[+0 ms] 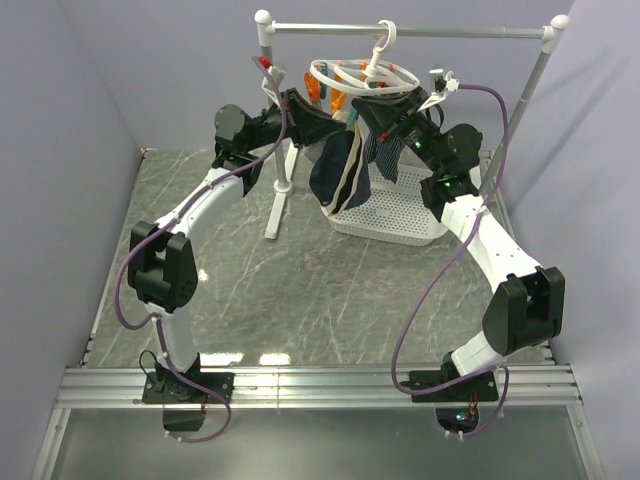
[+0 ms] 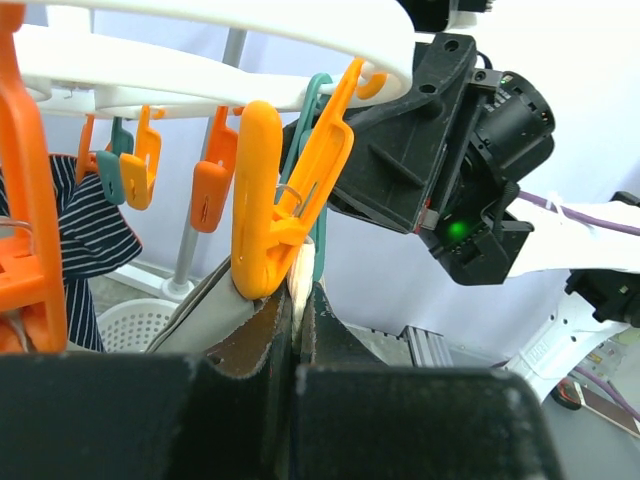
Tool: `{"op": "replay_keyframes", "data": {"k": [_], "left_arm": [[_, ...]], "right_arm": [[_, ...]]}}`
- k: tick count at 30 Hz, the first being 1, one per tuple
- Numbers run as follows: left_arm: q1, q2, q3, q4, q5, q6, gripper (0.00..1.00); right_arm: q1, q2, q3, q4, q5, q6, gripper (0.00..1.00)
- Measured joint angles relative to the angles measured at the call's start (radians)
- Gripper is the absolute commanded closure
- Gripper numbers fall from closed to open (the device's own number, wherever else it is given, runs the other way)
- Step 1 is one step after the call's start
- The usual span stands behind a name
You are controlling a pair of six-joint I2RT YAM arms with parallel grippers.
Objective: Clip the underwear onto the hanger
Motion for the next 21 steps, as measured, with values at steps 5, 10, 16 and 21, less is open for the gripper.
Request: {"op": "replay_keyframes", "data": {"k": [5,10,16,21], "left_arm": [[0.002,0.0,0.0,0.029,0.011,-0.02,1.0],[0.002,0.003,0.0,0.045,0.018,-0.029,1.0],[0.002,0.006,0.0,0.052,0.023,-0.034,1.0],[0.0,0.007,0.0,0.065,0.026,-0.036,1.0]], "right_arm": [[-0.001,0.002,0.0,0.023,-0.013,0.027,0.92],[-0.002,0.003,0.0,0.026,-0.016,0.04,0.76],[-0.002,0.005,0.0,0.023,-0.032,0.045,0.57],[-0.002,0.006,0.0,0.015,-0.048,0.045,0.52]]}}
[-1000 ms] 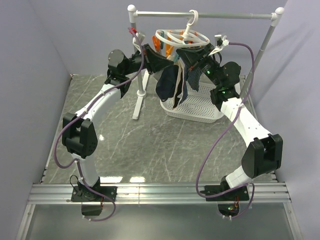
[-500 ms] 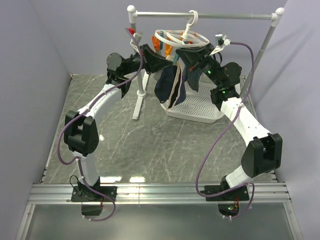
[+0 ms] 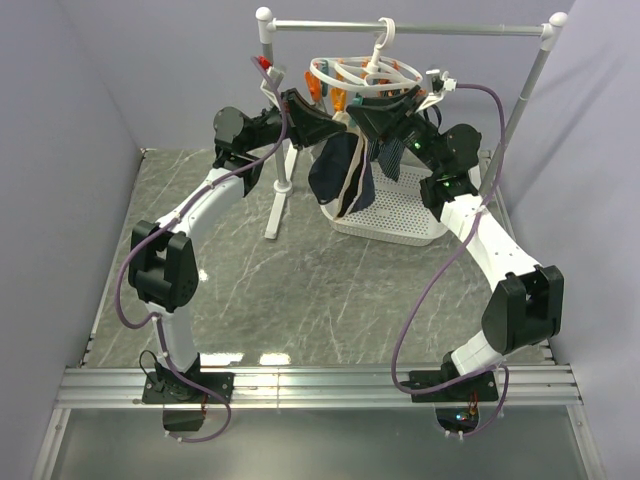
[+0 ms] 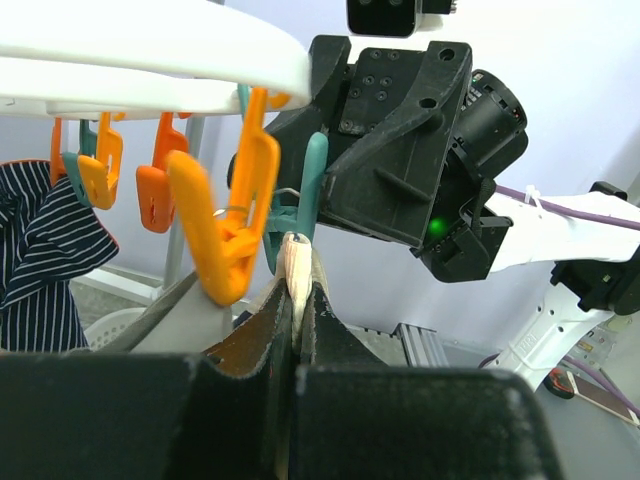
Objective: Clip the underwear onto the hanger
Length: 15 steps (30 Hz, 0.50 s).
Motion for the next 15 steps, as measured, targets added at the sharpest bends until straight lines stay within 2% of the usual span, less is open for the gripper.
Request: {"op": "replay_keyframes", "data": {"k": [2,4,5,8,15], "left_arm": [[0.0,0.0,0.0,0.002,0.0,0.0,1.0],[-0.001,0.002,0.001,0.002,0.0,0.0,1.0],[0.0,0.003,0.001,0.002,0.0,0.0,1.0],[0.0,0.003,0.002,-0.002,-0.001,0.001,1.0],[0.002,0.003,0.002,-0.047,-0.022,0.04,1.0]], "right_arm": [[0.0,0.001,0.0,-0.003,-0.005,0.0,0.48],[0.0,0.001,0.0,-0.005,-0.008,0.0,0.4],[0.0,0.001,0.0,-0.006,-0.009,0.002,0.31],[0.0,0.001,0.0,-0.013,-0.012,0.003,0.24],[-0.014,-0.019,-0.014,-0.06,-0.039,0.003,0.23]]}}
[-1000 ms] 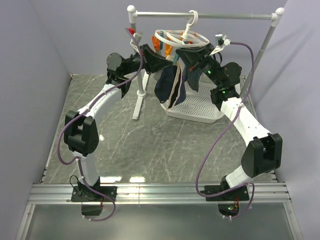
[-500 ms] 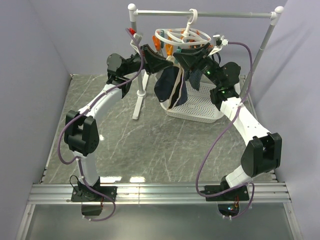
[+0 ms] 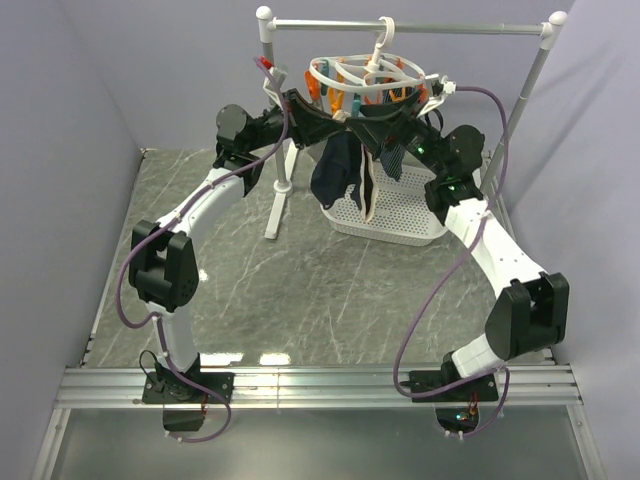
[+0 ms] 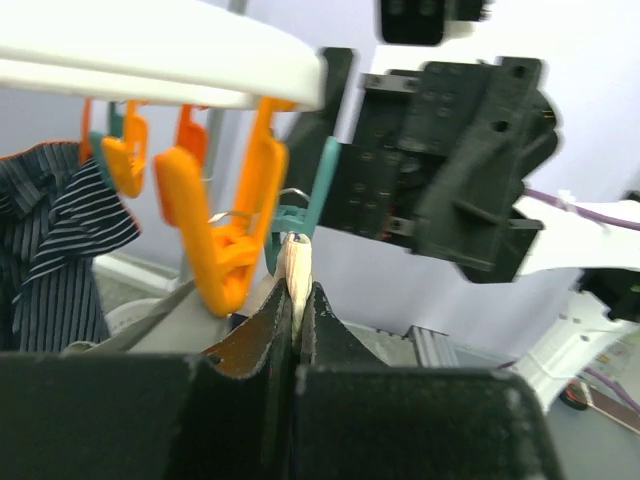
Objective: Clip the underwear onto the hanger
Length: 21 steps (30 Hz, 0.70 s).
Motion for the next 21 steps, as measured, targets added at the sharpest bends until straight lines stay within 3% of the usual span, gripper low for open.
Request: {"op": "replay_keyframes", "data": {"k": [12,21], "left_arm": [[0.052,-0.003,-0.025,-0.165,-0.095,0.106,0.99],[0.086,-0.003,-0.028,-0.234,-0.158,0.141,0.89]], "right_arm": [[-0.104,-0.227,-0.175,-0.117,-0.079,-0.016,0.25],[-0.243,-0.307,-0.287,-0.212,-0.066,-0.135,0.27]]}}
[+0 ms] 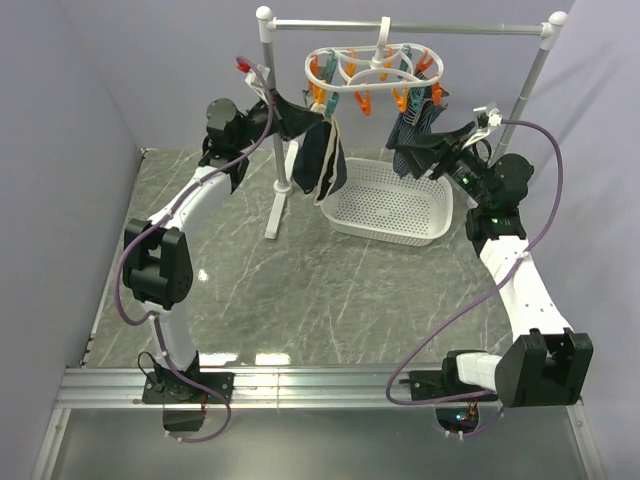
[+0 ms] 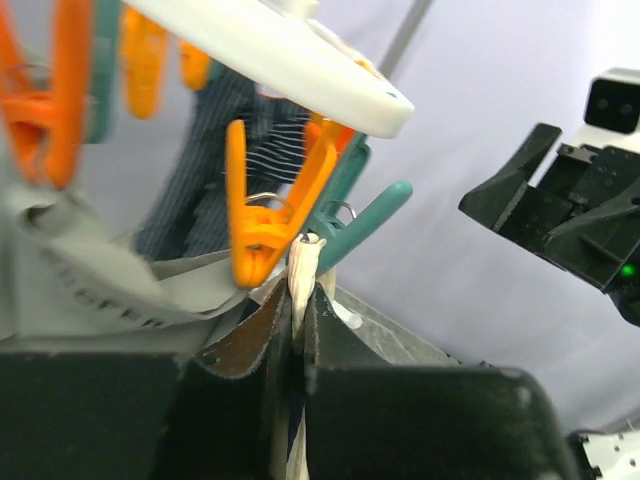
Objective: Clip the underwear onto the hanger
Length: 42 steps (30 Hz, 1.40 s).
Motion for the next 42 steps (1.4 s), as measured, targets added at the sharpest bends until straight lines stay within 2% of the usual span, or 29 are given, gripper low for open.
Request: {"op": "replay_keyframes", "data": {"k": [1,6,8,10,17,24,25,30,36,39,42], "left_arm": [[0.007,0.0,0.0,-0.007,-0.01,0.0,0.8],[0.04,0.0,0.0,-0.013,-0.023,-0.003,0.66],[0.049,0.0,0.0,-0.013,-0.023,0.001,0.55],[0.049,-0.001,0.0,-0.014,-0.023,0.014,0.49],[0.05,-0.074,-0.067,-0.047,-0.022,0.093,0.44],[0.042,-0.206,-0.113,-0.107,-0.044,0.274,0.42],[0.033,-0.226,-0.122,-0.113,-0.049,0.308,0.42],[-0.076,-0.292,-0.179,-0.134,-0.095,0.501,0.43],[-0.237,-0.256,-0.192,-0.121,-0.229,0.628,0.44],[-0.29,-0.2,-0.171,-0.098,-0.3,0.645,0.43],[-0.31,-0.13,-0.129,-0.094,-0.35,0.642,0.43]], "right_arm": [[-0.006,0.004,0.0,0.0,0.002,-0.01,0.27],[-0.014,0.043,0.003,0.002,0.011,-0.045,0.27],[-0.014,0.066,0.008,0.009,0.013,-0.05,0.27],[-0.02,0.09,0.016,0.024,0.015,-0.051,0.29],[-0.037,0.129,0.03,0.064,0.062,-0.051,0.37],[-0.036,0.153,0.078,0.135,0.134,-0.045,0.49],[-0.035,0.16,0.095,0.141,0.143,-0.043,0.53],[-0.009,0.187,0.148,0.148,0.208,-0.035,0.66],[0.084,0.193,0.162,0.119,0.316,-0.05,0.74],[0.126,0.194,0.169,0.085,0.381,-0.073,0.74],[0.161,0.2,0.187,0.05,0.462,-0.111,0.68]]}}
